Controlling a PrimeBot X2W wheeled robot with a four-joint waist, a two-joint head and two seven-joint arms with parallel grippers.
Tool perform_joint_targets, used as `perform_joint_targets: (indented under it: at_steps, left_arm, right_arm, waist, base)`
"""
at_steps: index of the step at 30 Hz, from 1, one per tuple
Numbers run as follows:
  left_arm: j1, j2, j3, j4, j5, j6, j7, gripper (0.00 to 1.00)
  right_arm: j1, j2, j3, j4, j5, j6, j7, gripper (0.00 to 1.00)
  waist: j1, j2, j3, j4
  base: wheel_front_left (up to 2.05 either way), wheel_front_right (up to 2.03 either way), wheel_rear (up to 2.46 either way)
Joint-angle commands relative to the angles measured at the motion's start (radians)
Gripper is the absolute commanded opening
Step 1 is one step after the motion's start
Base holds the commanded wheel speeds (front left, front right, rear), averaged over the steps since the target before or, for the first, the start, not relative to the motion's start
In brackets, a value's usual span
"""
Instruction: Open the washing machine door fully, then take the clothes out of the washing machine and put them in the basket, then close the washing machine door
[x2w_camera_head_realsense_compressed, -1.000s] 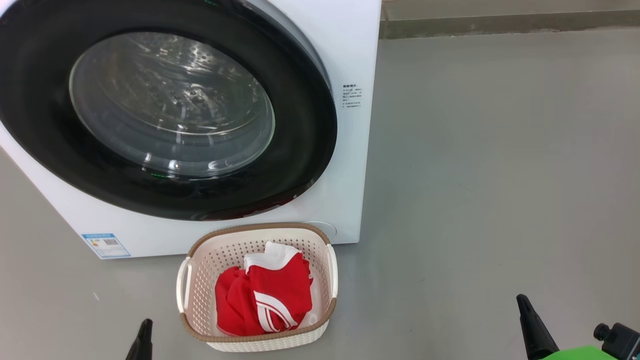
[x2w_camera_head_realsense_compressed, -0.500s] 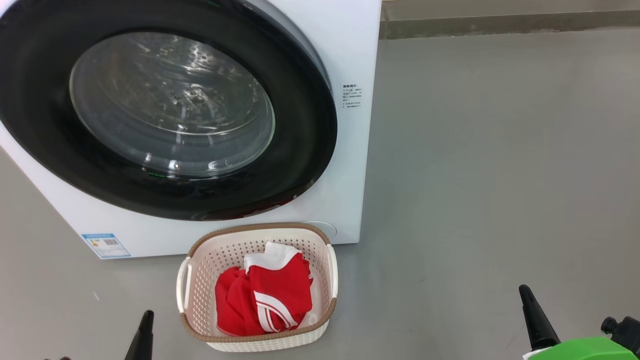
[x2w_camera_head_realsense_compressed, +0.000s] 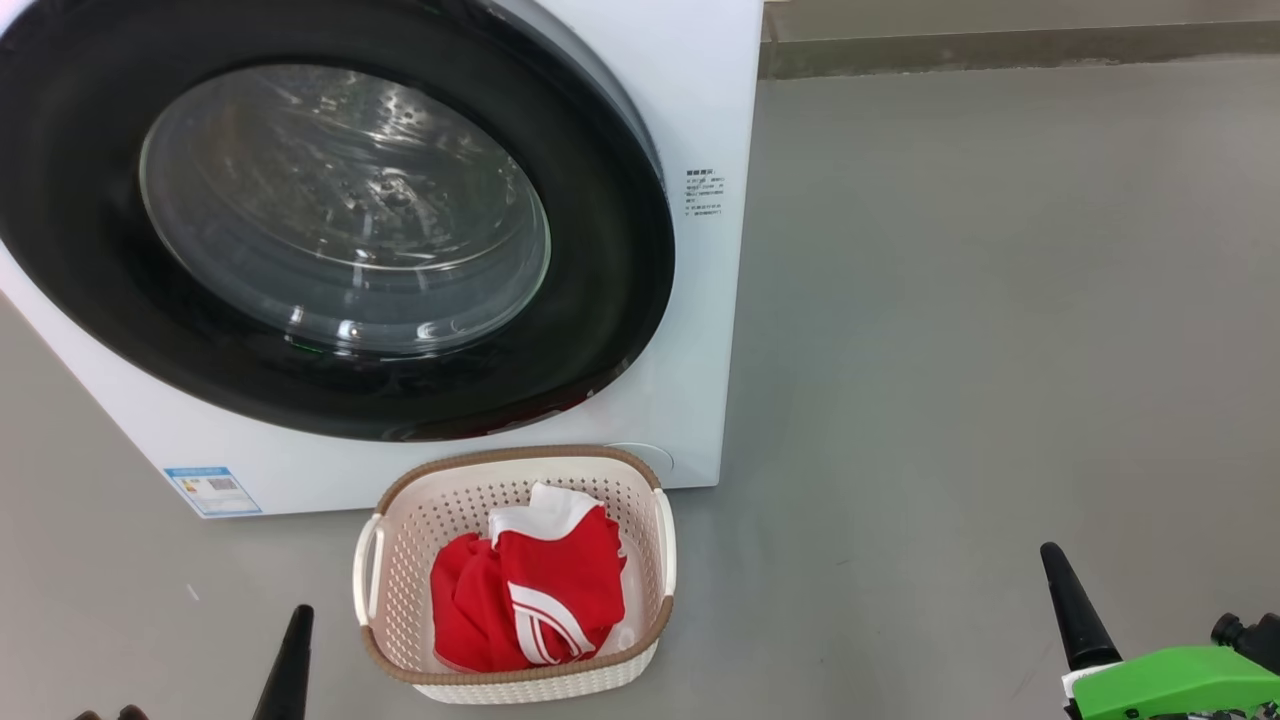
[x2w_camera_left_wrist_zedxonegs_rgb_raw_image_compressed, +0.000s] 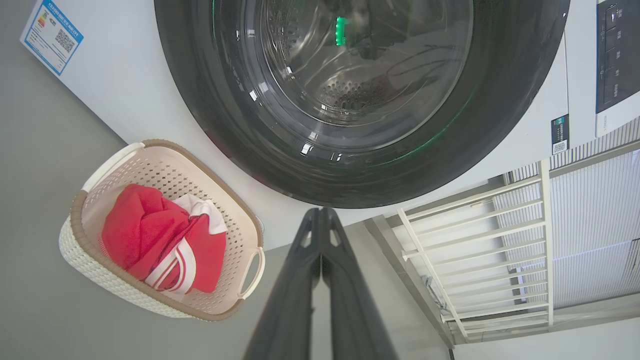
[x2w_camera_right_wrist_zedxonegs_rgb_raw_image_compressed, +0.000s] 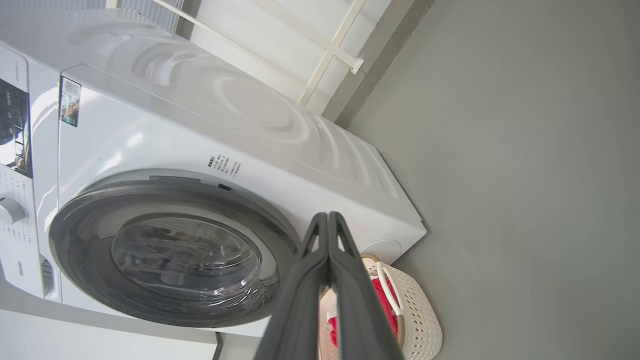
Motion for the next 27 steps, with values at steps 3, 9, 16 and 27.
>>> perform_joint_targets:
  at_steps: [3, 9, 16, 27]
  left_arm:
    - [-0.050, 0.006, 0.033, -0.020, -0.056, -0.005, 0.016, 0.00]
    - [-0.062, 0.000, 0.038, -0.020, -0.115, -0.005, 0.033, 0.00]
    - [-0.075, -0.007, 0.043, -0.019, -0.184, -0.006, 0.053, 0.00]
    - [-0.095, -0.019, 0.052, -0.018, -0.293, -0.006, 0.085, 0.00]
  right_arm:
    - [-0.059, -0.019, 0.007, -0.032, 0.057, 0.000, 0.016, 0.00]
    - [-0.073, -0.020, 0.004, -0.035, 0.119, 0.000, 0.034, 0.00]
    - [-0.089, -0.021, 0.000, -0.039, 0.191, 0.000, 0.054, 0.00]
    - [-0.115, -0.023, -0.007, -0.044, 0.305, -0.001, 0.087, 0.00]
  waist:
    - [0.0000, 0.0000, 0.000, 0.000]
    - [0.0000, 0.0000, 0.000, 0.000]
    - [0.0000, 0.0000, -0.001, 0.000]
    - [0.0000, 0.0000, -0.001, 0.001]
  base:
    - [0.00, 0.00, 0.00]
    - [0.00, 0.00, 0.00]
    - [0.00, 0.00, 0.00]
    - [0.00, 0.00, 0.00]
